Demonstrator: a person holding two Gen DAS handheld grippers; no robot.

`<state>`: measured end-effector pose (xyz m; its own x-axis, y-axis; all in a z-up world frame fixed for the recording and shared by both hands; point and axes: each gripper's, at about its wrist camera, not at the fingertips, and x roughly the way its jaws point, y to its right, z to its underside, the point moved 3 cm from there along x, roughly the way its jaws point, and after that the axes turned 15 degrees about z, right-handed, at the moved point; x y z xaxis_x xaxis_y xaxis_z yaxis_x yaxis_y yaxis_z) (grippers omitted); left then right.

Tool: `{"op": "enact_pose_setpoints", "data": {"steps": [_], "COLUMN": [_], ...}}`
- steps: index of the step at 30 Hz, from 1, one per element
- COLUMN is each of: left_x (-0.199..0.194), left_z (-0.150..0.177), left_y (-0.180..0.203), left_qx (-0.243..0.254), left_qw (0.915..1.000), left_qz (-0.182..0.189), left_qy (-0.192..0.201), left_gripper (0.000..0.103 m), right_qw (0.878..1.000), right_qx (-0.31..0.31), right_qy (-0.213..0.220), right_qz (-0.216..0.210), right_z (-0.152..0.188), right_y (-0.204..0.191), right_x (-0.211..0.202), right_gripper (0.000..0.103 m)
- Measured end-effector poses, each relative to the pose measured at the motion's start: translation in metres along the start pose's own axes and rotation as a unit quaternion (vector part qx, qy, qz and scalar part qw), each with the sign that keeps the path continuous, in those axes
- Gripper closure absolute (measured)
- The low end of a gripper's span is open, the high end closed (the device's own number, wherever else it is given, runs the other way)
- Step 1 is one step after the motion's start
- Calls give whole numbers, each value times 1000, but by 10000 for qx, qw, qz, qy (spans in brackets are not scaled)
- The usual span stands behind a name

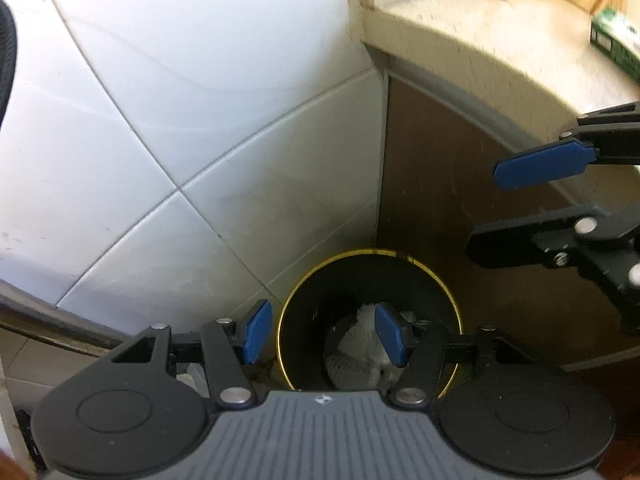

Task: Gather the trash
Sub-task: 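Open both grippers to drop the plastic bags into the bin, then raise both grippers back up to the countertop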

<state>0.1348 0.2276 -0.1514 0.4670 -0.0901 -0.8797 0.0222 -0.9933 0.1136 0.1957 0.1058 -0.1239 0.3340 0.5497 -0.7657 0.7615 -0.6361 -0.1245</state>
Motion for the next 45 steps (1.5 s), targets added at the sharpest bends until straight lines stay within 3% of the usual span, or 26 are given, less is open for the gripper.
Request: {"op": "enact_pose_setpoints", "data": {"steps": [7,25,45], "left_x": [-21,-40,-52], "left_z": [-7,-10,-12], "left_y": [2,6,20], "left_qx": [16,120,350], "left_qw": [9978,9930,9874], "left_qz": [61,81,489], "left_qy": [657,1176,1465], "left_gripper": [48,48,47], "right_qw": [9975,9918,9780], "right_qx": [207,669,1011], "right_qy": [670,937,1145], "right_qz": [-4,551,1420], "right_z": [-7,1,5], "right_y": [11,21,41], "right_x": [-27,-70,-141], "right_gripper": [35,35,31]}}
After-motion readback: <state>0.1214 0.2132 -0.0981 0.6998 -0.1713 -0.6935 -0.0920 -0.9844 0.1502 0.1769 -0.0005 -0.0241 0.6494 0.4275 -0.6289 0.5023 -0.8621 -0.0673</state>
